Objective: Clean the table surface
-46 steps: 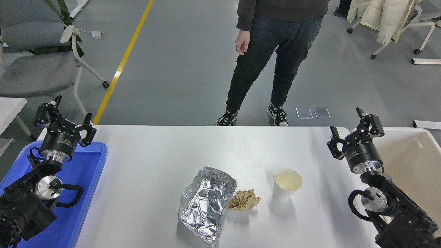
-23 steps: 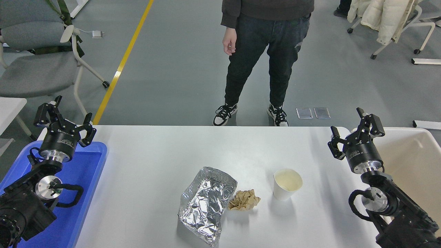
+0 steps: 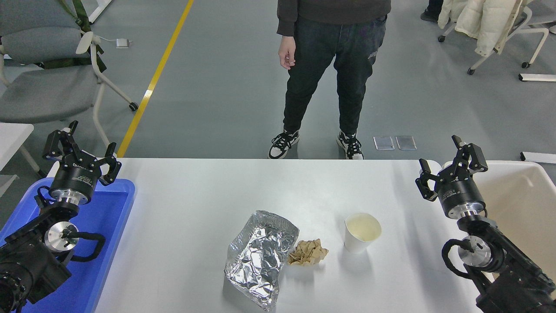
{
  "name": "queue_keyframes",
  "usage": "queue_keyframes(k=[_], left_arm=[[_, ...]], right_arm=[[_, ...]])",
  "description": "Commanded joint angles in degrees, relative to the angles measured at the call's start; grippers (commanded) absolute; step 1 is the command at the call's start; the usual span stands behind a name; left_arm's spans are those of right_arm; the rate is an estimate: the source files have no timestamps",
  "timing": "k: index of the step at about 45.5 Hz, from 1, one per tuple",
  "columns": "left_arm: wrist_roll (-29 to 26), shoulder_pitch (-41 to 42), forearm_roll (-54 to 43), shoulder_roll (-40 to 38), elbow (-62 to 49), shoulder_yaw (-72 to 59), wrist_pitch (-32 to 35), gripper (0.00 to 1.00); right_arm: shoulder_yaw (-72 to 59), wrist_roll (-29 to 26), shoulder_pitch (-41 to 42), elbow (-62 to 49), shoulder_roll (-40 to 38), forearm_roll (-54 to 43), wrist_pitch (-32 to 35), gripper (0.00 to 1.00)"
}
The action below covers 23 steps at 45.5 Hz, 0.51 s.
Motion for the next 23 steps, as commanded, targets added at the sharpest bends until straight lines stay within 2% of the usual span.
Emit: queue_keyframes(k=[1, 17, 23], left_arm=[[0.0, 0.0, 0.0, 0.0, -0.09, 0.0, 0.0, 1.0], [0.0, 0.0, 0.0, 0.0, 0.0, 0.0, 0.0, 1.0], [0.0, 0.0, 0.0, 0.0, -0.09, 0.0, -0.09, 1.0]], right_arm=[[0.35, 0.25, 0.44, -0.15, -0.15, -0.02, -0.18, 1.0], [0.36, -0.54, -0.26, -0.15, 0.03, 0.07, -0.27, 1.0], [0.0, -3.96, -0.62, 0.56, -1.29, 2.27, 0.44, 1.0]])
